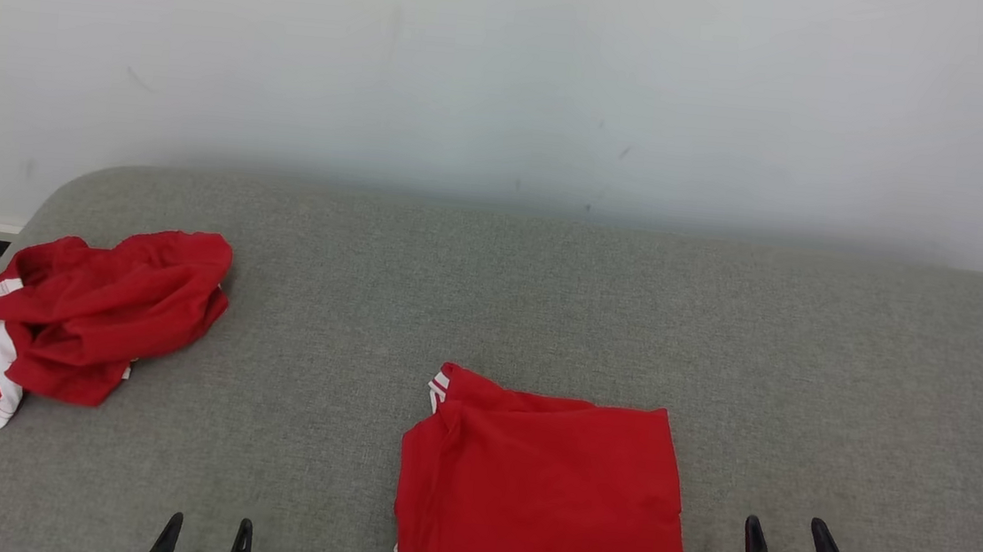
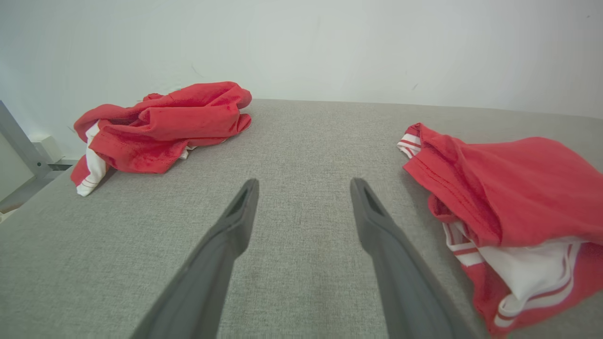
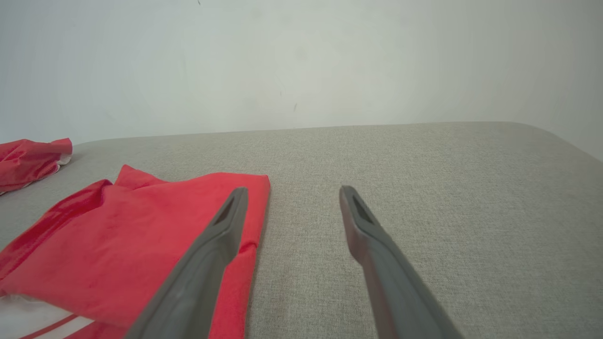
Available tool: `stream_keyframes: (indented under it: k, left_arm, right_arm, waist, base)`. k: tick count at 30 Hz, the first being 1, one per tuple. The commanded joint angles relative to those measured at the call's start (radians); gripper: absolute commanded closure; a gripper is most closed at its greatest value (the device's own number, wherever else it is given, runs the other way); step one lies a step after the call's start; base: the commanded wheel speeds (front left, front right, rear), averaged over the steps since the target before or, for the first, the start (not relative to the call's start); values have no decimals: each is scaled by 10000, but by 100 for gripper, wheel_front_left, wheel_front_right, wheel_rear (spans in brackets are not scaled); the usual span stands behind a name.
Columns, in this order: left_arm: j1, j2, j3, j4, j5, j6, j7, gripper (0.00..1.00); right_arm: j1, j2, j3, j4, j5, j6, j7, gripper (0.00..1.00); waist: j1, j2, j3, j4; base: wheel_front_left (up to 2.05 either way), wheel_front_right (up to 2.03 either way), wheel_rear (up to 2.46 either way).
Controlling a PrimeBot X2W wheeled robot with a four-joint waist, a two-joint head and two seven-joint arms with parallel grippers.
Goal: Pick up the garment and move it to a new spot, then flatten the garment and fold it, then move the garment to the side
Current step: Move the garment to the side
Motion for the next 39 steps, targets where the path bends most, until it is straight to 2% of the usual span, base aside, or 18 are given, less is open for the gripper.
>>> stream_keyframes:
  k: [1, 13, 39]
  left_arm:
    - [-76, 40, 21, 50, -125, 16, -31, 0]
    - [-412, 101, 139, 892, -98, 16, -31, 0]
    - [-282, -38, 276, 816, -2, 16, -31, 0]
  right_arm:
    - [-105, -2, -21, -9, -33, -19, -21, 0]
    - [-305, -1, -31, 415, -113, -19, -21, 0]
    - [-468, -1, -26, 922, 104, -19, -21, 0]
  waist:
    - [0, 0, -8, 4]
    - [0, 0, -82, 28]
    - [0, 0, -118, 34]
  base:
    - [0, 0, 0]
    - [0, 0, 0]
    - [0, 0, 0]
